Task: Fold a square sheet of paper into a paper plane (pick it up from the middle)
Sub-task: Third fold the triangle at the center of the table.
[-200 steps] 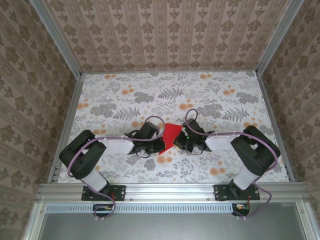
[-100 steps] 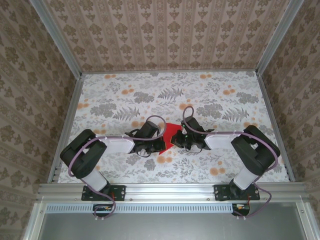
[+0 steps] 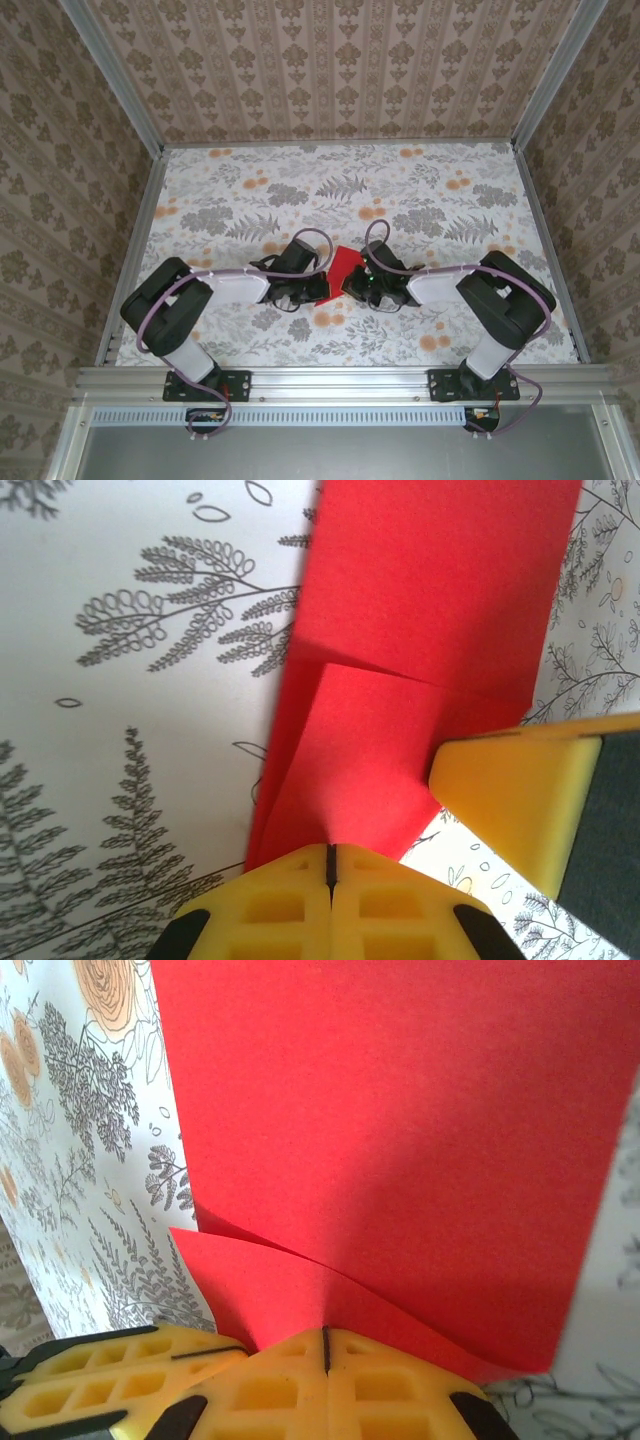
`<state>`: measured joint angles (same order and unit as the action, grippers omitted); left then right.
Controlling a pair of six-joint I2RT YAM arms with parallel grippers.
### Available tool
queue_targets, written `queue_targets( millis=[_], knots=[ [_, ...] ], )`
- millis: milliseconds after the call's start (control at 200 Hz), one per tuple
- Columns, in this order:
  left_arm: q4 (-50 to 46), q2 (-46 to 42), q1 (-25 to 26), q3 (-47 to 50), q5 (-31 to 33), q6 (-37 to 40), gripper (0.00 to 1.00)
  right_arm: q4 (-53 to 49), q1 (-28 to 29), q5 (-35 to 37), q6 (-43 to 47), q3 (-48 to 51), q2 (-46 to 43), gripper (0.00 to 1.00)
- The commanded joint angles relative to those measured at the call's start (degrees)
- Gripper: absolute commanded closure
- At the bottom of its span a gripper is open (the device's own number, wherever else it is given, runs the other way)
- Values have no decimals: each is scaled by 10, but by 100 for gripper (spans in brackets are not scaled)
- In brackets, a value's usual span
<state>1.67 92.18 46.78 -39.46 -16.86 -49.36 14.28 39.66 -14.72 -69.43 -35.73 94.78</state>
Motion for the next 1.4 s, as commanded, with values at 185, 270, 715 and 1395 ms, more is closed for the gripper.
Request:
queue_targets(
  millis=[185,270,715,1395],
  knots=[
    [75,-63,11,49,23,-110,96,-22,38,96,-118,29,-5,97],
    [110,-59,19,71,34,-143,98,-19,39,95,-127,30,-2,97],
    [208,-6,33,93,49,-202,100,-14,39,90,-131,35,2,96],
    [89,-40,23,147,102,-219,100,-72,34,109,-147,42,1,96]
  ],
)
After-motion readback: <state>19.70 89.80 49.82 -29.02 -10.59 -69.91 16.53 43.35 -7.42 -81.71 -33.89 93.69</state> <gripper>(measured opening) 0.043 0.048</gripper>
